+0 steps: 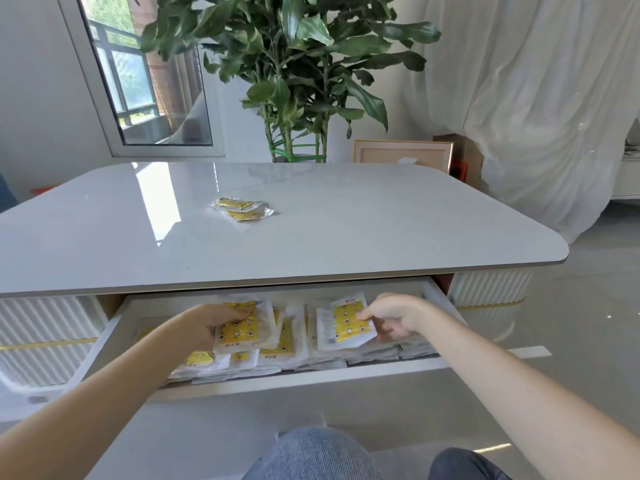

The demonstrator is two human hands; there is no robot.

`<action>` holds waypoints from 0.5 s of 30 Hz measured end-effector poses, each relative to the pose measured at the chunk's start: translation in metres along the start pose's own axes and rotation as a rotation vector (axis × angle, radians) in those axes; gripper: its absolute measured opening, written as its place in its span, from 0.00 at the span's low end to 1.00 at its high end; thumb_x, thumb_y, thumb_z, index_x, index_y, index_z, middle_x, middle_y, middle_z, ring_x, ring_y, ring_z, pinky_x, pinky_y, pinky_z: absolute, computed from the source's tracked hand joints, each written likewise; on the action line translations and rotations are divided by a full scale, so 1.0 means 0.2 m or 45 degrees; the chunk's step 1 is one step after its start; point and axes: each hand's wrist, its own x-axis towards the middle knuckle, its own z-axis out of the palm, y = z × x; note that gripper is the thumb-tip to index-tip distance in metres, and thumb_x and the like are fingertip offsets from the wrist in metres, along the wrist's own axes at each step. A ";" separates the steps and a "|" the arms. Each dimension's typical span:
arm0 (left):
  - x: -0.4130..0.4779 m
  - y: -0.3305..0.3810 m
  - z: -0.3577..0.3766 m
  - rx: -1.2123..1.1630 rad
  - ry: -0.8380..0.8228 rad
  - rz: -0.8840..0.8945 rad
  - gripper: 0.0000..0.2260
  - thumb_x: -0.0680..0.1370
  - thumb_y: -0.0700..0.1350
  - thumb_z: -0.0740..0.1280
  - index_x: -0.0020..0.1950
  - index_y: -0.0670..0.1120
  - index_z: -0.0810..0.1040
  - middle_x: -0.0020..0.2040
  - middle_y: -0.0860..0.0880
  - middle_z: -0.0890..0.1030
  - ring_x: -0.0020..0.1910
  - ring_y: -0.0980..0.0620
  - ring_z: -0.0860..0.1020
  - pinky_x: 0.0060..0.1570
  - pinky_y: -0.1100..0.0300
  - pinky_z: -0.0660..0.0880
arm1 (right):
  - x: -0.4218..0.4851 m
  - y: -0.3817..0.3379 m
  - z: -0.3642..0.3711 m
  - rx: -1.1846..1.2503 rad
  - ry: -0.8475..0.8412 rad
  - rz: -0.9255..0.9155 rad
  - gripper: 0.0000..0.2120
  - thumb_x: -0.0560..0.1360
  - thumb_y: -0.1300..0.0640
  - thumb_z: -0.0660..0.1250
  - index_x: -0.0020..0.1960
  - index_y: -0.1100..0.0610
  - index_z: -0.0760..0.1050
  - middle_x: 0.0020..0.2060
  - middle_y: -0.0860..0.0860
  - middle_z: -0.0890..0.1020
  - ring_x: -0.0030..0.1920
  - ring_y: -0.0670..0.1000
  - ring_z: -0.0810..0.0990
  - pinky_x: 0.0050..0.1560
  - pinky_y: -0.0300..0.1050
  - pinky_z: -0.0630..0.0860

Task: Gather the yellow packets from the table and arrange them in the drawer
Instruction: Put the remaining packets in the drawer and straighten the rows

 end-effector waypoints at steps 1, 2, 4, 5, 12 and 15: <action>-0.01 0.00 -0.04 0.000 0.034 0.010 0.04 0.77 0.37 0.66 0.44 0.37 0.76 0.30 0.41 0.82 0.24 0.46 0.81 0.23 0.52 0.79 | 0.02 -0.03 0.05 -0.018 -0.028 -0.009 0.10 0.79 0.61 0.63 0.60 0.62 0.73 0.49 0.56 0.80 0.38 0.50 0.78 0.32 0.40 0.74; 0.00 0.00 -0.07 0.015 0.062 0.023 0.04 0.77 0.37 0.66 0.44 0.38 0.76 0.29 0.42 0.82 0.23 0.47 0.81 0.24 0.53 0.79 | 0.02 -0.05 0.10 -0.030 -0.047 -0.014 0.13 0.79 0.61 0.63 0.62 0.63 0.72 0.50 0.56 0.80 0.40 0.51 0.78 0.33 0.40 0.75; -0.01 0.00 -0.13 0.069 0.092 0.062 0.04 0.77 0.38 0.67 0.44 0.38 0.76 0.34 0.41 0.83 0.25 0.47 0.81 0.32 0.53 0.80 | 0.04 -0.11 0.19 -0.036 -0.094 -0.028 0.15 0.79 0.62 0.64 0.64 0.64 0.71 0.49 0.56 0.80 0.39 0.51 0.77 0.33 0.40 0.75; -0.01 -0.01 -0.17 0.081 0.099 0.081 0.03 0.77 0.38 0.67 0.46 0.38 0.77 0.38 0.41 0.82 0.28 0.47 0.82 0.38 0.51 0.80 | 0.04 -0.14 0.23 -0.045 -0.122 -0.032 0.14 0.79 0.63 0.64 0.63 0.65 0.72 0.47 0.56 0.80 0.38 0.50 0.77 0.32 0.40 0.75; -0.05 -0.01 -0.38 0.118 0.252 0.141 0.01 0.76 0.35 0.68 0.45 0.38 0.76 0.36 0.42 0.81 0.25 0.48 0.81 0.25 0.58 0.79 | 0.11 -0.29 0.52 -0.136 -0.247 -0.017 0.16 0.79 0.63 0.64 0.66 0.66 0.71 0.53 0.58 0.81 0.37 0.50 0.79 0.28 0.37 0.77; -0.05 -0.01 -0.43 0.109 0.264 0.119 0.02 0.75 0.35 0.68 0.44 0.38 0.76 0.36 0.41 0.81 0.23 0.48 0.81 0.23 0.56 0.78 | 0.15 -0.31 0.58 -0.147 -0.216 -0.036 0.16 0.80 0.64 0.62 0.66 0.67 0.70 0.61 0.60 0.78 0.34 0.49 0.78 0.30 0.37 0.77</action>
